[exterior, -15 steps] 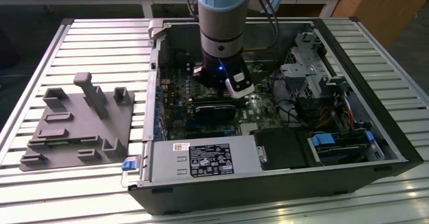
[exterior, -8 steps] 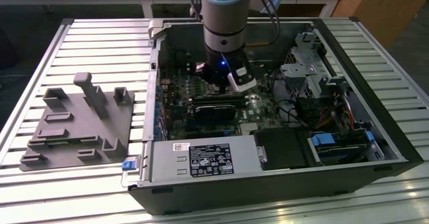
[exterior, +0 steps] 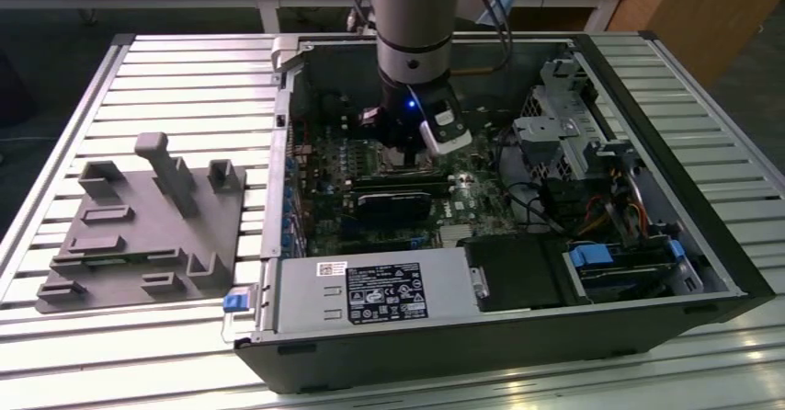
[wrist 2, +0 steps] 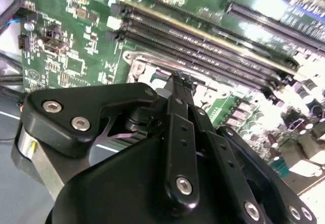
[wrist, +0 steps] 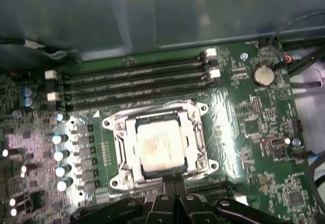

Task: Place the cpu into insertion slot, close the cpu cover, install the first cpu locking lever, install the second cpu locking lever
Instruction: 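Install the second cpu locking lever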

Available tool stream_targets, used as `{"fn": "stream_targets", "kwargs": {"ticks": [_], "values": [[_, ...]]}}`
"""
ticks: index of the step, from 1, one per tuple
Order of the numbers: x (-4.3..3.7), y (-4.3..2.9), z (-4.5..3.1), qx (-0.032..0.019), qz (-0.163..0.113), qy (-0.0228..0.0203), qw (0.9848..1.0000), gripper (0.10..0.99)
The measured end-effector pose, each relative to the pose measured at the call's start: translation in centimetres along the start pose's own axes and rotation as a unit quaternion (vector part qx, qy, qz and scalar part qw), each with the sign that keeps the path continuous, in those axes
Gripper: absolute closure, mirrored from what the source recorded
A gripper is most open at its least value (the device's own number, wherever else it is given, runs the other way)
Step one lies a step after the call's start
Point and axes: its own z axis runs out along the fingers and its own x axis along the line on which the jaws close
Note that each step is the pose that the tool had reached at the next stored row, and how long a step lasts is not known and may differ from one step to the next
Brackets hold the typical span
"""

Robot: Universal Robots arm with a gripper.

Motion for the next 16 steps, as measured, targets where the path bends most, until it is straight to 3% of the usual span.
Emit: {"fn": "stream_targets", "kwargs": {"ticks": [7,16], "values": [[0.32,1.76,0.21,0.0019,-0.001,-0.0003,1.0,0.98],[0.37,2.22,-0.06,0.0021,-0.001,-0.0002,1.0,0.98]]}}
